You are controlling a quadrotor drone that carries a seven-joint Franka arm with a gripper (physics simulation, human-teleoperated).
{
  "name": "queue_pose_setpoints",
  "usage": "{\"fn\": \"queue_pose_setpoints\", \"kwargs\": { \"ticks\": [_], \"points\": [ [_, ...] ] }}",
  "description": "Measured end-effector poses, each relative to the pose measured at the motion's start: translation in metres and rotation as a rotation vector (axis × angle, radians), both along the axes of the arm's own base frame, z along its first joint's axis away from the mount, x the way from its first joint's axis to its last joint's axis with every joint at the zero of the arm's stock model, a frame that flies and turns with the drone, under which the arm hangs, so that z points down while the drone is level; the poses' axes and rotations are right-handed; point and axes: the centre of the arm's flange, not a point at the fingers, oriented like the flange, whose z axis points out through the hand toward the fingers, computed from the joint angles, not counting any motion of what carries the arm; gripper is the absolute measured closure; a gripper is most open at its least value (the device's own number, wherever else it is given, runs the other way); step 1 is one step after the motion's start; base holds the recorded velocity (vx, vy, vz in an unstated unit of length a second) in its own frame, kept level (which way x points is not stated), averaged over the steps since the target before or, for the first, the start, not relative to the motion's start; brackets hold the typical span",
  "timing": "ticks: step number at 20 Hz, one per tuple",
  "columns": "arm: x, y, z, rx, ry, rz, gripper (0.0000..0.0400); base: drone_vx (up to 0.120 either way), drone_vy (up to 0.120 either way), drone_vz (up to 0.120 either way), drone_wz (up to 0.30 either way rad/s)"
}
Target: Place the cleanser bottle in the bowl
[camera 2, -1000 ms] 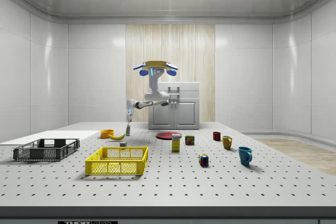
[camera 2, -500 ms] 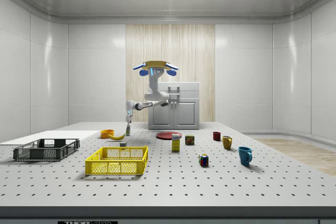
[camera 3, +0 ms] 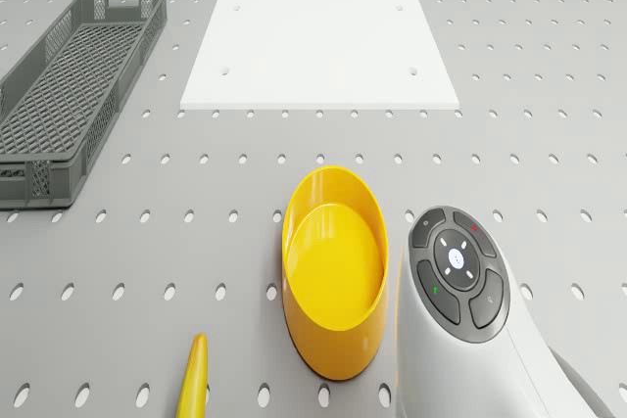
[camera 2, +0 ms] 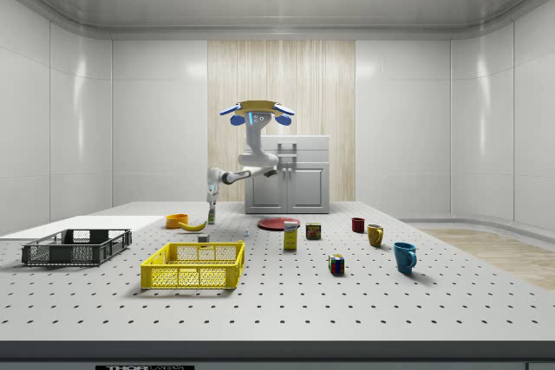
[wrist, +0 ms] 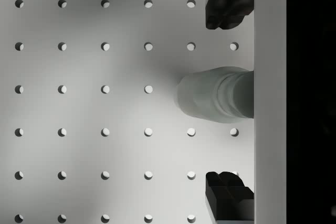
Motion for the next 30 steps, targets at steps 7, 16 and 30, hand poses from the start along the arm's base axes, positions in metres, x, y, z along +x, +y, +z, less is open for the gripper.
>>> {"fn": "queue_pose_setpoints", "kwargs": {
  "ticks": [7,16,30],
  "points": [
    [0.001,-0.003,0.008,0.000,0.000,0.000,0.0000,0.000,0.000,0.000,0.000],
    [0.001,-0.004,0.011,0.000,0.000,0.000,0.0240,0.000,0.000,0.000,0.000],
    [0.001,-0.003,-0.021,-0.005,0.002,0.000,0.0246,0.006,0.014,0.034,0.000]
  ]
}}
